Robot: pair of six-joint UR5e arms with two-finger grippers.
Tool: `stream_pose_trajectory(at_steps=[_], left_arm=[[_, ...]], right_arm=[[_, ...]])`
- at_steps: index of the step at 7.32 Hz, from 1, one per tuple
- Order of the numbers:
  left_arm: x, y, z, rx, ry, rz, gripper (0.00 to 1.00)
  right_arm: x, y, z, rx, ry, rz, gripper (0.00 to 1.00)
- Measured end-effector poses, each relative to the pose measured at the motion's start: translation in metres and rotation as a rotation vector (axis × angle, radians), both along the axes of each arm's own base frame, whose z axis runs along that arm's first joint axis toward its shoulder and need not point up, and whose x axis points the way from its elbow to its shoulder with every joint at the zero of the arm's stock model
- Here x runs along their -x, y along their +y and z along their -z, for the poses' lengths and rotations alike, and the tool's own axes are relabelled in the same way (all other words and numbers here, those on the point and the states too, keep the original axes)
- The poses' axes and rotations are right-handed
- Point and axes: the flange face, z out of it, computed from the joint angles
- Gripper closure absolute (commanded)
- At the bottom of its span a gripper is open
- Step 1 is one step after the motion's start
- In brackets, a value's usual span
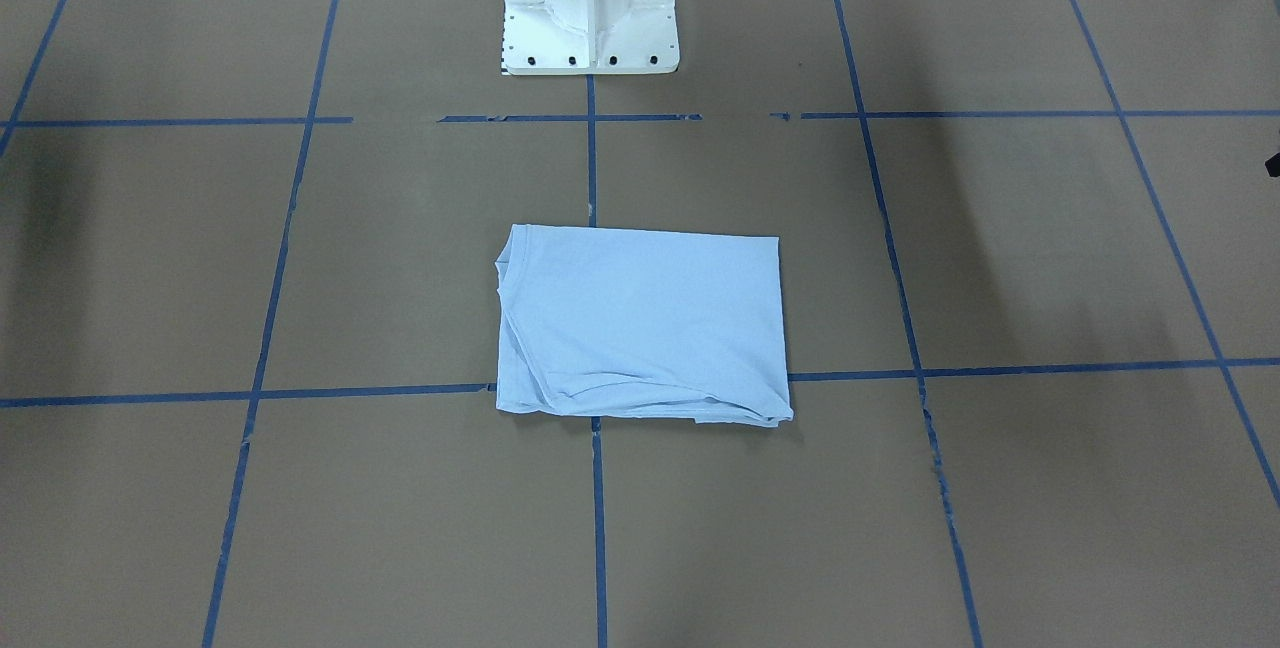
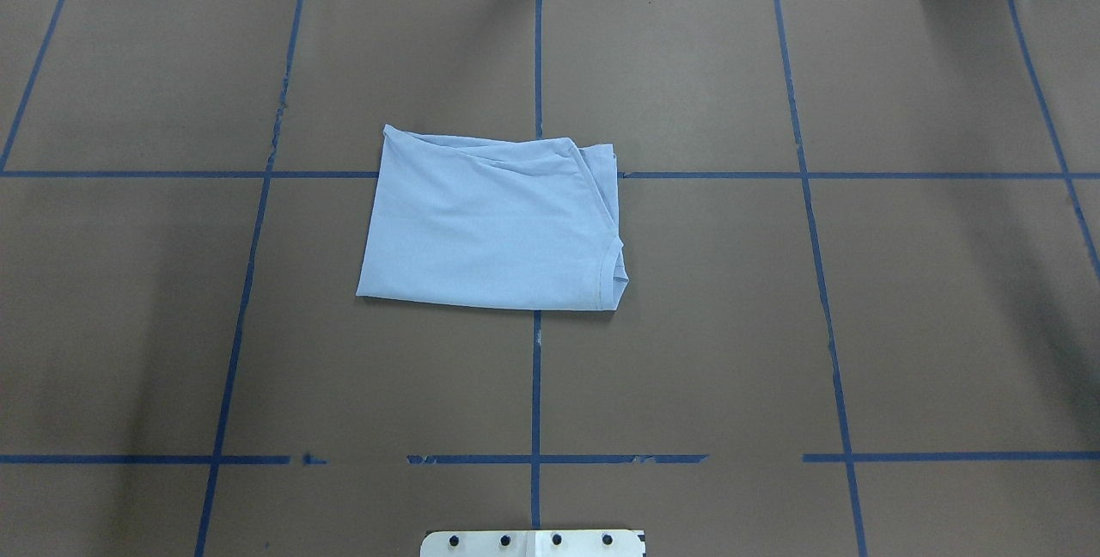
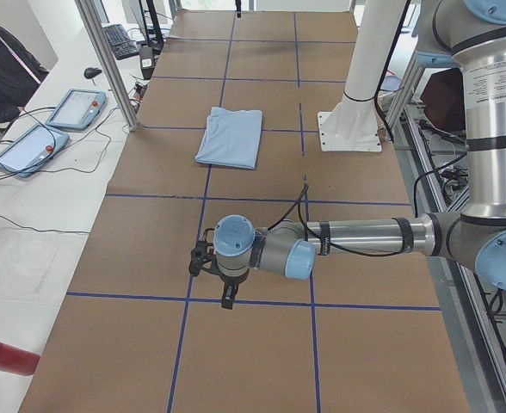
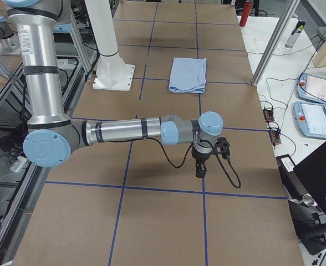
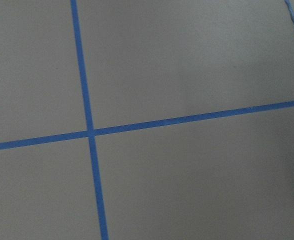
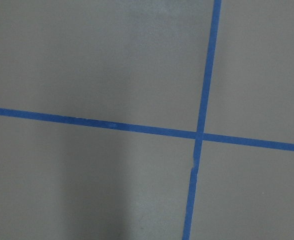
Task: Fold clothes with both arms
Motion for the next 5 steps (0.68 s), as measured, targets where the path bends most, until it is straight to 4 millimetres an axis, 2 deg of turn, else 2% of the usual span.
stream_pose_trajectory(at_steps=[2,5], left_arm=[[0.013,0.0,0.012,0.004,-0.027,-0.014,0.0],[0.014,-0.012,0.031,-0.049,-0.031,-0.014,0.0]], right_arm=[[-0.019,0.009,0.006,-0.004,-0.034,-0.033,0.0],[-0.027,0.035,-0.003,-0.004,-0.031,-0.043,0.0]])
